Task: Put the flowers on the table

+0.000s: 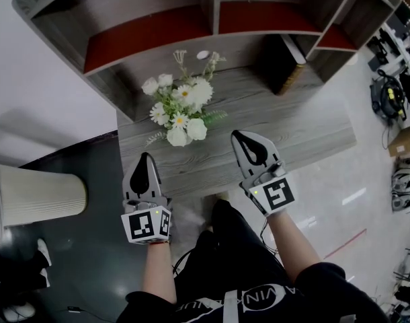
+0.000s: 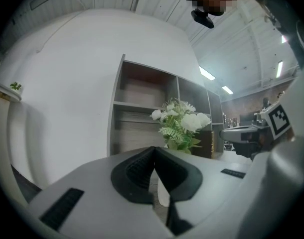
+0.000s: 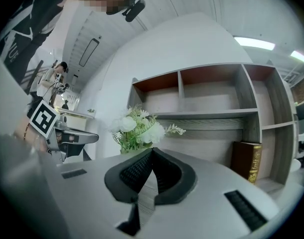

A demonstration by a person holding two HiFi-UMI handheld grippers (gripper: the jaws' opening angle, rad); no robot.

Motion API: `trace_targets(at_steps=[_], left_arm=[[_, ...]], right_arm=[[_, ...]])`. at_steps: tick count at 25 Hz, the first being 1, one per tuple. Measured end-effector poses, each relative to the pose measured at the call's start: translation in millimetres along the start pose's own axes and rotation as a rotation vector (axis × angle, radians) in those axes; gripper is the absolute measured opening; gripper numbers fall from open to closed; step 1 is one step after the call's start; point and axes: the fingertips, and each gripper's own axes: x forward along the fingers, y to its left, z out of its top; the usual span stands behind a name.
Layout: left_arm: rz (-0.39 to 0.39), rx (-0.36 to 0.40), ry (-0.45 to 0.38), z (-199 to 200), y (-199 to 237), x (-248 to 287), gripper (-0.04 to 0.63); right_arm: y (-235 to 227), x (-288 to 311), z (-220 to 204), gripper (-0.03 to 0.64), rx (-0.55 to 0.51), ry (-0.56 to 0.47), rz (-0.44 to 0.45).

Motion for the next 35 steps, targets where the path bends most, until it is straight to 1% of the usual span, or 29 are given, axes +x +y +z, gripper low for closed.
trace_targets(at_steps=[6,9,14,18,22,26,30,35], left_arm=[[0.009,-0.022,-0.023,8.3,1.0,-3.2,0.005],[0.002,-0.002,-0.017,8.7,-1.0,-5.7,0.005],[-0.002,0.004,-0.012,14.1,-2.6,-8.9,0.005],[0.003,-0.014,-0.030,19.3,-2.5,-9.9,0.004],[-0.003,0.003,-0.027,23.0,-1.1,-11.4,0.004],[0.002,-0.012,-0.039,25.1,0.4,-12.9,0.004],[-0.004,0.010,-0.039,31.4,0.1,-13.0,0.003],[-0.004,0.012,-0.060,38.6,0.8,-14.7,0.005]], right_arm=[[-1.6,-3.1,7.0,0.009,-0.005,-0.009,-0.008],[-3.4,-6.2,8.7,0.009,-0.005,-0.011,-0.013],[-3.9,-9.8,12.4,0.009,-0.009,-0.019,-0.020],[-5.5,-12.4,16.4,0.009,-0.011,-0.026,-0.028],[-4.5,-13.2,19.6,0.009,-0.010,-0.029,-0.032],[-3.8,-14.2,22.7,0.009,-0.012,-0.031,-0.033],[-3.0,-15.1,24.8,0.009,-0.010,-0.031,-0.033],[-3.0,-15.6,29.2,0.009,-0.017,-0.036,-0.031]])
